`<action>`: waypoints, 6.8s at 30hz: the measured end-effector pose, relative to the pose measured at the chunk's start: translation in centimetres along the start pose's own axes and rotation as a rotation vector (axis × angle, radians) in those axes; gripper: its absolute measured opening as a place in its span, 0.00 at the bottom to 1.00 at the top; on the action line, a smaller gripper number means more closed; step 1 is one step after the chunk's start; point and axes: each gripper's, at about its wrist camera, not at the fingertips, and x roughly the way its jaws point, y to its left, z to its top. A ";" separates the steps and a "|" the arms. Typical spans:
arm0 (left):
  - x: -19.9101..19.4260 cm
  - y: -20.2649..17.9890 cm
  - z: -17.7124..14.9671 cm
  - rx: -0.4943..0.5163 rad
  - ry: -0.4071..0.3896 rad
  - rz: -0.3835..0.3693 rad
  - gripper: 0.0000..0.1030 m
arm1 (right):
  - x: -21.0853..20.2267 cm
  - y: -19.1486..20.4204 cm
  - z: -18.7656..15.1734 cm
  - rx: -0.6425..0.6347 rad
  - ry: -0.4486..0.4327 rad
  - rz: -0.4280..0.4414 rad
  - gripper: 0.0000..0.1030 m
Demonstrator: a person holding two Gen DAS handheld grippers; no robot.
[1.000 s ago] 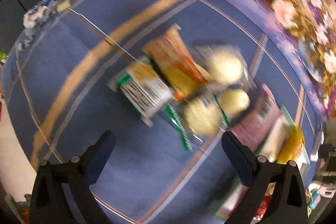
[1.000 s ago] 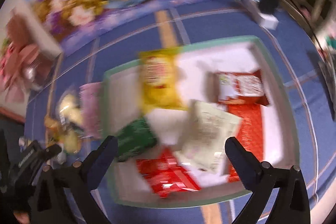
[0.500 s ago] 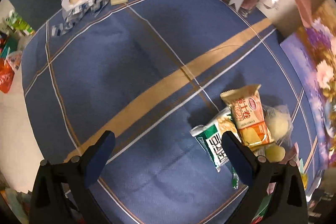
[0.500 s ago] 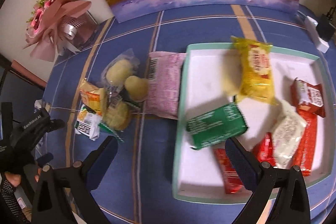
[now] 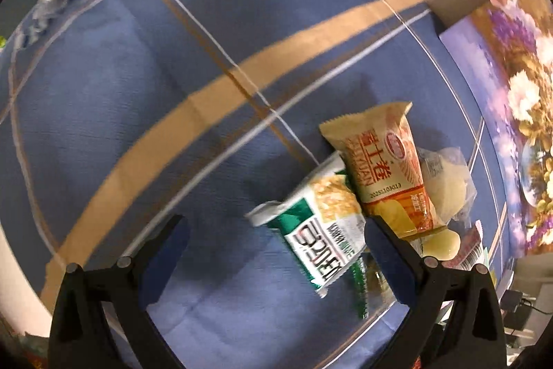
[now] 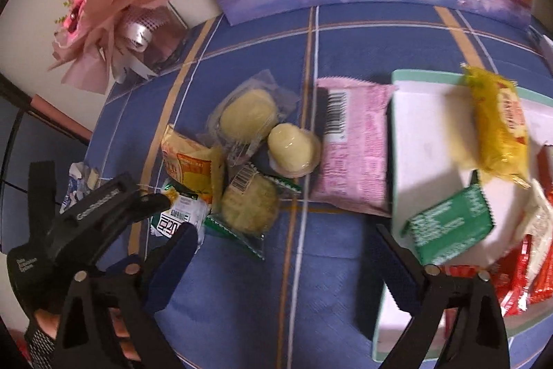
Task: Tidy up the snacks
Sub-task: 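Move both tools back over the snack pile, then grasp the green-white cracker bag with the left tool while the right tool grasps the round cake packet, then carry the cracker bag and round cake packet over the white tray, then lower both packets into the tray and open both tools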
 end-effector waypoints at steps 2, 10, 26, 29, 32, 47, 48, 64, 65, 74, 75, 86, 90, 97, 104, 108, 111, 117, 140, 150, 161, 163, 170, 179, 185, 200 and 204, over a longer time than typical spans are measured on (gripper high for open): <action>0.5 -0.4 0.0 0.011 -0.001 -0.009 0.98 | 0.7 0.4 0.0 -0.015 0.010 -0.007 0.89; 1.4 -1.9 1.0 0.044 -0.026 0.002 0.98 | 3.3 1.1 0.5 -0.033 0.035 -0.046 0.83; 2.4 -1.6 1.7 0.063 0.042 0.094 0.98 | 7.3 3.0 2.5 0.008 0.035 -0.059 0.81; 2.6 -0.9 2.1 0.042 0.037 0.113 0.98 | 7.8 3.7 2.7 -0.011 0.028 -0.068 0.81; 2.7 -0.6 2.5 0.023 0.036 0.115 0.98 | 8.6 4.7 2.9 -0.026 0.022 -0.085 0.80; 3.4 -0.3 3.4 -0.008 0.024 0.203 0.95 | 10.9 7.6 2.6 -0.092 -0.015 -0.206 0.81; 3.5 -0.4 3.4 -0.008 0.023 0.206 0.95 | 10.9 7.6 2.5 -0.098 -0.016 -0.212 0.81; 1.3 0.6 1.5 0.045 0.002 0.227 0.77 | 10.9 7.9 1.6 -0.160 -0.040 -0.294 0.66; 1.3 0.4 1.4 0.055 -0.006 0.231 0.75 | 10.5 7.5 1.5 -0.158 -0.042 -0.295 0.63; 0.5 -1.3 -0.1 0.121 -0.034 0.232 0.51 | 8.7 5.9 0.4 -0.154 -0.043 -0.286 0.51; 0.5 -1.5 -0.3 0.127 -0.033 0.233 0.51 | 8.8 5.9 0.4 -0.156 -0.041 -0.286 0.51; 0.7 -2.4 -2.0 0.148 -0.013 0.206 0.50 | 8.1 5.6 -0.9 -0.159 -0.007 -0.285 0.51; 0.5 -2.6 -2.3 0.145 -0.001 0.193 0.50 | 7.4 5.3 -1.6 -0.154 0.003 -0.274 0.51; 0.0 -2.2 -2.4 0.132 0.015 0.136 0.50 | 6.0 4.5 -2.6 -0.124 0.027 -0.232 0.51; -2.7 -3.6 -2.4 0.133 -0.030 0.062 0.50 | 3.0 3.7 -2.5 -0.106 -0.001 -0.191 0.51; -5.3 -5.1 -2.7 0.152 -0.086 0.017 0.50 | 0.9 3.3 -2.4 -0.104 -0.029 -0.184 0.51; -6.2 -5.6 -2.7 0.169 -0.116 -0.011 0.50 | -1.1 2.6 -2.2 -0.091 -0.056 -0.174 0.51; -6.5 -6.6 -3.6 0.205 -0.143 -0.042 0.50 | -4.6 1.1 -1.7 -0.064 -0.115 -0.161 0.51; -6.0 -14.6 -9.9 0.521 -0.119 -0.124 0.50 | -10.1 -14.8 1.4 0.307 -0.207 -0.219 0.51; -3.6 -19.2 -13.0 0.673 -0.097 -0.094 0.50 | -9.2 -19.5 0.8 0.408 -0.161 -0.211 0.51; -0.8 -23.9 -14.9 0.750 -0.116 -0.112 0.50 | -8.5 -20.4 2.0 0.369 -0.178 -0.214 0.51; -0.3 -24.3 -15.2 0.757 -0.122 -0.118 0.50 | -8.2 -20.4 2.3 0.356 -0.181 -0.213 0.51; 1.5 -24.7 -15.4 0.765 -0.101 -0.111 0.50 | -7.2 -20.8 3.0 0.357 -0.170 -0.218 0.51; 0.8 -24.5 -15.2 0.754 -0.101 -0.123 0.54 | -7.5 -20.8 3.1 0.359 -0.164 -0.223 0.51; -0.9 -24.6 -14.7 0.750 -0.117 -0.131 0.60 | -8.0 -20.9 3.1 0.370 -0.167 -0.222 0.51; -1.2 -22.4 -13.1 0.653 -0.123 -0.017 0.81 | -8.1 -20.3 2.9 0.354 -0.159 -0.224 0.72; -1.1 -21.7 -12.7 0.633 -0.144 0.020 0.89 | -8.1 -19.6 2.8 0.337 -0.164 -0.224 0.77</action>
